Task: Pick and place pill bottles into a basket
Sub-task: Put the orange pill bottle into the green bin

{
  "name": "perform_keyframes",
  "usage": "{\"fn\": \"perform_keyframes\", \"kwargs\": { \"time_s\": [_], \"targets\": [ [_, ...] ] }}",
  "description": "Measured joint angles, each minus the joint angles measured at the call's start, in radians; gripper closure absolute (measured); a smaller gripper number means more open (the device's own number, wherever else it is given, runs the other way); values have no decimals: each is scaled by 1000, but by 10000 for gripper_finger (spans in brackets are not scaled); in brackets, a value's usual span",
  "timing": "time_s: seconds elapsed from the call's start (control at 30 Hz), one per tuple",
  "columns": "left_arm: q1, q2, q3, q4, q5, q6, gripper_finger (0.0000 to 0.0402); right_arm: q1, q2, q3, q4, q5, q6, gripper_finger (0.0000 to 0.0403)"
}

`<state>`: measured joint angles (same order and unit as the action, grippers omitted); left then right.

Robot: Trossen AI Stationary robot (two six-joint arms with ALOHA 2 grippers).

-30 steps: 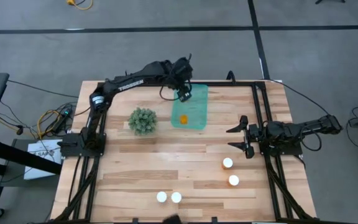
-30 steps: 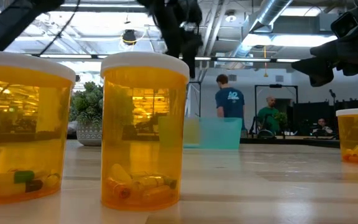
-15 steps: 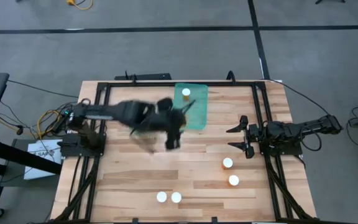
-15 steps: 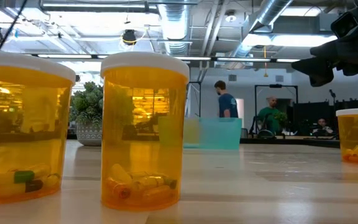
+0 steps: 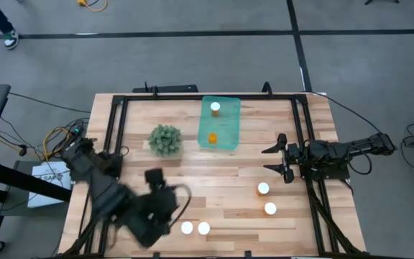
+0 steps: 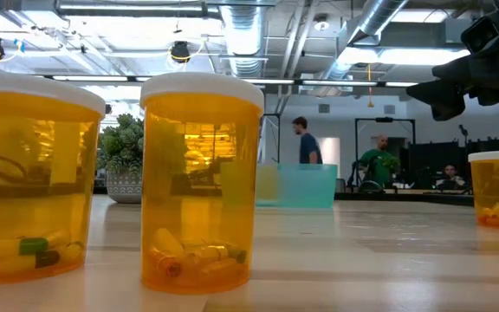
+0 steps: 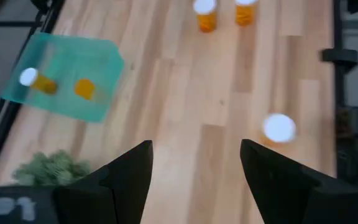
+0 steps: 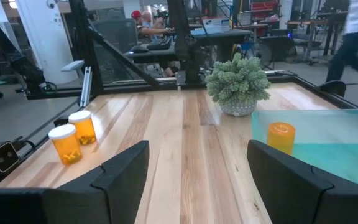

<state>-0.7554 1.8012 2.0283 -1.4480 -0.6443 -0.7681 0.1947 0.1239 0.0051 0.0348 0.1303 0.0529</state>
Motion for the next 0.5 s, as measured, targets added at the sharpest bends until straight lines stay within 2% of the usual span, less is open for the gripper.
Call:
{"fn": "perform_keyframes", "kwargs": {
  "time_s": [0.17,0.27,0.5],
  "targets": [
    [-147,1,-142,26,-15,-181,168,0,0,0,0,0,0,137],
    [-209,1,-241,68,16,-278,168,0,0,0,0,0,0,137],
    [-294,2,-481,268,105,-345,168,0,0,0,0,0,0,137]
  ]
}}
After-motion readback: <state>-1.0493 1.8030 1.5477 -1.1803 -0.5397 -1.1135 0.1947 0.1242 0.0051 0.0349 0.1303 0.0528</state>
